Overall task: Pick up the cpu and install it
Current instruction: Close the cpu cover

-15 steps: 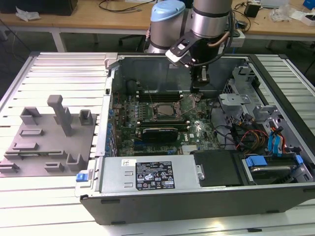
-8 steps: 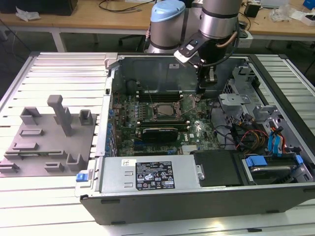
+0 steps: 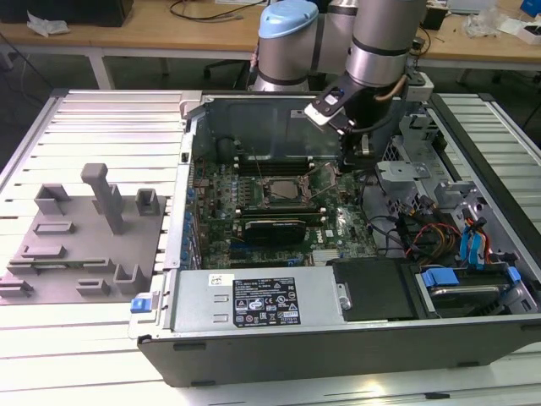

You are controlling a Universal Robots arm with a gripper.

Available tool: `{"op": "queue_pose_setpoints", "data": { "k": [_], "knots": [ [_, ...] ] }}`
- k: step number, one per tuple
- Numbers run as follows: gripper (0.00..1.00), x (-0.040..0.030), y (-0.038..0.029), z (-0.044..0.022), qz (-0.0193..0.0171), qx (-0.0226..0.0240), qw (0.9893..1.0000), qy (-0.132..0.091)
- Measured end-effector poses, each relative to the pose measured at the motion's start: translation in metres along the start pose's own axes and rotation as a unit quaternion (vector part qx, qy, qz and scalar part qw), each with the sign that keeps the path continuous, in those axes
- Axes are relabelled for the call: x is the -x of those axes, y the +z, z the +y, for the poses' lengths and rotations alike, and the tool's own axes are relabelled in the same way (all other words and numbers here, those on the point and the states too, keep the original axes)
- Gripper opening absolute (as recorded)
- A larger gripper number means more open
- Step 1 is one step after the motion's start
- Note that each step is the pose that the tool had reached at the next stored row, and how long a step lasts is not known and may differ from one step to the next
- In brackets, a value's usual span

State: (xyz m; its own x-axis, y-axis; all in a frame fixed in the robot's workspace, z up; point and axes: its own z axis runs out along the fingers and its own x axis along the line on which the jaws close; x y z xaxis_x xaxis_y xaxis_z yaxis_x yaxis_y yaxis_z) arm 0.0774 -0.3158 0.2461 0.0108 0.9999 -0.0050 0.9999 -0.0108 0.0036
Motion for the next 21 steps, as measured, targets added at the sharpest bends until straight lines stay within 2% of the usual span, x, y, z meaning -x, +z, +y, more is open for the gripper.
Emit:
{"op": "queue_pose_setpoints", "data": {
  "k": [1,2,6,12,18,21],
  "knots": [
    [0.11,0.0000,0.0026,0.0005,-0.0001,-0.0018,1.0000,0.000],
    [0.11,0.0001,0.0028,-0.0021,-0.0001,-0.0018,1.0000,0.000],
    [0.11,0.0001,0.0028,-0.0059,-0.0001,-0.0018,1.0000,0.000],
    [0.11,0.0002,0.0027,-0.0172,-0.0002,-0.0018,1.0000,0.000],
    [0.11,0.0002,0.0027,-0.0350,-0.0001,-0.0019,1.0000,0.000],
    [0.11,-0.0002,0.0027,-0.0481,-0.0001,-0.0018,1.0000,0.000]
  ]
}}
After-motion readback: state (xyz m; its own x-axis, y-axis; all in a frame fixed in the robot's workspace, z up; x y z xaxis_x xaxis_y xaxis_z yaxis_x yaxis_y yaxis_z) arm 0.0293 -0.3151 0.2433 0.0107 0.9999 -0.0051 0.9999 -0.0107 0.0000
